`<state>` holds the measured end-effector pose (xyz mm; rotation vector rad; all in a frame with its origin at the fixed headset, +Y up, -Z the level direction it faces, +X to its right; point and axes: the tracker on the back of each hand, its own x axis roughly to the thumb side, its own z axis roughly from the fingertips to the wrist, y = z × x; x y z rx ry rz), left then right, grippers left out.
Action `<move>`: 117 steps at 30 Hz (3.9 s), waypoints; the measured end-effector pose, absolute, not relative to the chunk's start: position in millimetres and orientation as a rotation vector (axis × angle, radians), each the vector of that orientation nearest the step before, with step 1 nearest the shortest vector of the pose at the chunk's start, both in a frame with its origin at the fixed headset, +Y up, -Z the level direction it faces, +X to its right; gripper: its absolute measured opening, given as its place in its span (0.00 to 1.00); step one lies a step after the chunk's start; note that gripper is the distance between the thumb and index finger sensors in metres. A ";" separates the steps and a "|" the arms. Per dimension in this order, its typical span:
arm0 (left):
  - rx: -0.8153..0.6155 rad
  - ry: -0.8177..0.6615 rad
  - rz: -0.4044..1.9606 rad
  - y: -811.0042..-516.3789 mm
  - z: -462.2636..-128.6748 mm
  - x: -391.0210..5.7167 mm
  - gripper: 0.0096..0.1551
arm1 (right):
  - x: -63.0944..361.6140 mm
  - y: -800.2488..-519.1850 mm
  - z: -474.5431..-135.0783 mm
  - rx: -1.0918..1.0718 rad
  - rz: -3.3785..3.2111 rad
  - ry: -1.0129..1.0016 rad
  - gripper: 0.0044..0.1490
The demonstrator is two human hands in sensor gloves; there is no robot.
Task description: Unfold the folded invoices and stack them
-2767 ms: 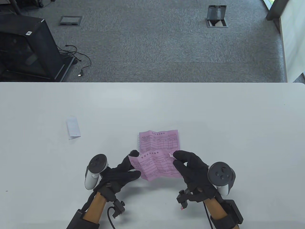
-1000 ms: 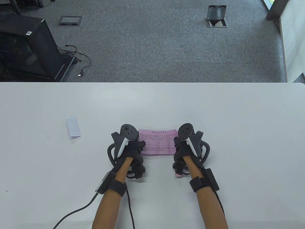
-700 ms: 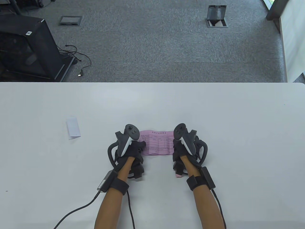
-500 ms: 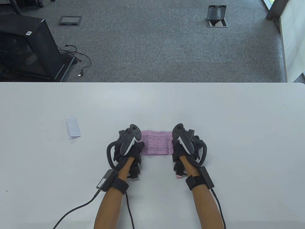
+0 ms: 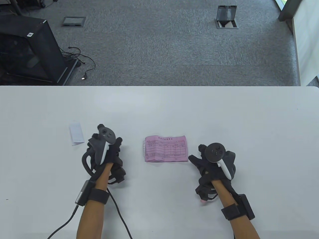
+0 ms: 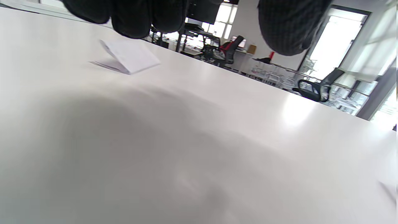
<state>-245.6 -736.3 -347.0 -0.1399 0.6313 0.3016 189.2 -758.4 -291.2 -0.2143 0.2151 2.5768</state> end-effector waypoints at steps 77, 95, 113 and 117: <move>-0.085 -0.291 0.922 -754.6 -209.6 -118.0 0.53 | 124.4 -758.5 -254.7 0.187 1.866 0.447 0.27; -0.285 -0.119 1.311 -778.3 -220.8 -137.3 0.22 | 126.2 -741.1 -243.3 0.171 2.025 0.159 0.34; -0.035 -0.078 1.104 -761.2 -211.0 -136.3 0.21 | 96.4 -716.7 -205.5 0.453 2.265 -0.172 0.35; -0.020 -0.207 1.026 -758.4 -205.4 -120.1 0.22 | 91.9 -733.9 -209.4 0.387 2.224 0.015 0.43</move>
